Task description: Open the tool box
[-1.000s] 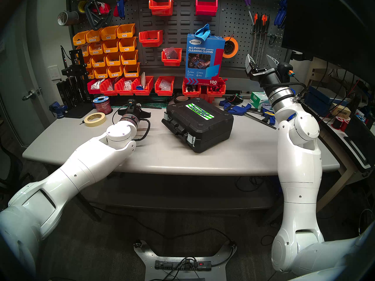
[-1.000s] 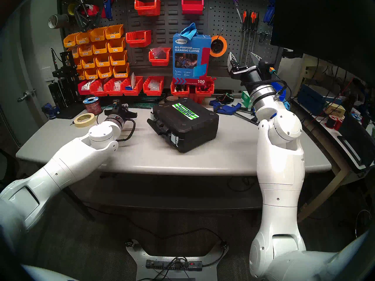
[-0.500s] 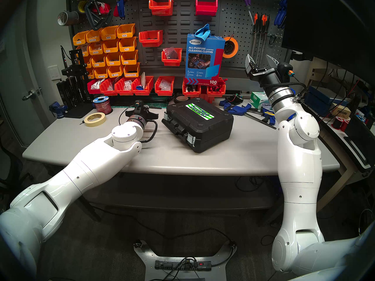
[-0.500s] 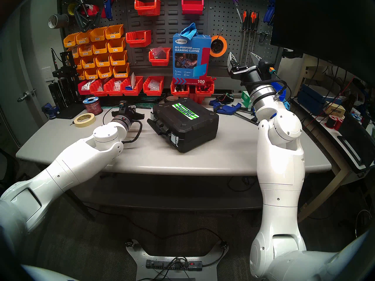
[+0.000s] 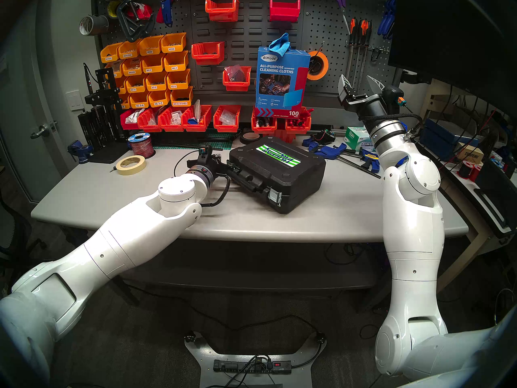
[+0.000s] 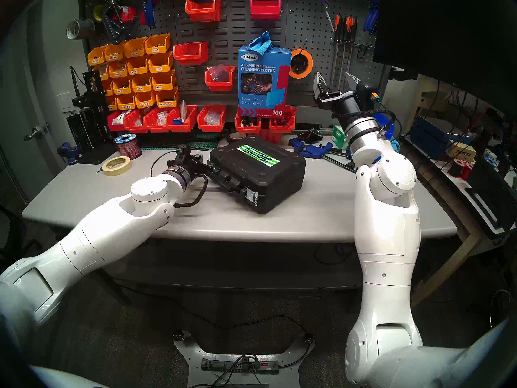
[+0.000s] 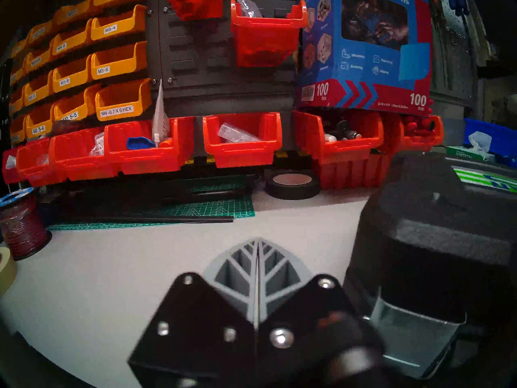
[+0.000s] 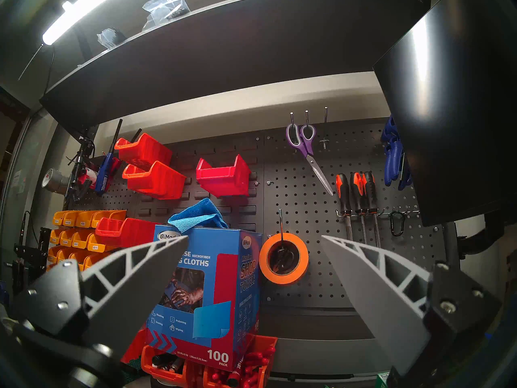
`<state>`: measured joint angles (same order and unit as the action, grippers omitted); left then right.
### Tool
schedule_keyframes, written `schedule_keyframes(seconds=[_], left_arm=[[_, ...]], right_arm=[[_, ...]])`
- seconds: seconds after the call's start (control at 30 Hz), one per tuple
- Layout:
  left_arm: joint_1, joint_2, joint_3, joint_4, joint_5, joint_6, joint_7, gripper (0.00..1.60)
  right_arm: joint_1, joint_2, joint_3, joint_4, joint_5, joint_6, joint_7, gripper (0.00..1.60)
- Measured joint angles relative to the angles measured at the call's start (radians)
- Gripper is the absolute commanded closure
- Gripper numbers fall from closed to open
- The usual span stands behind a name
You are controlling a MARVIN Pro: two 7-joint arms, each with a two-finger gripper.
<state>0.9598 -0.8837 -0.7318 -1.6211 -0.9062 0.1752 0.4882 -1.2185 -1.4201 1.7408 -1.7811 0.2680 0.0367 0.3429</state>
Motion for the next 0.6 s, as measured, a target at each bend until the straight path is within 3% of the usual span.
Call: schedule_keyframes(seconds=[0.6], left_arm=[[0.030,0.033,-0.023,-0.091,-0.062,0.045,0.029,1.60]], right_arm=[[-0.001,0.004,-0.003,0.000,0.004,-0.001,-0.004,0.00]])
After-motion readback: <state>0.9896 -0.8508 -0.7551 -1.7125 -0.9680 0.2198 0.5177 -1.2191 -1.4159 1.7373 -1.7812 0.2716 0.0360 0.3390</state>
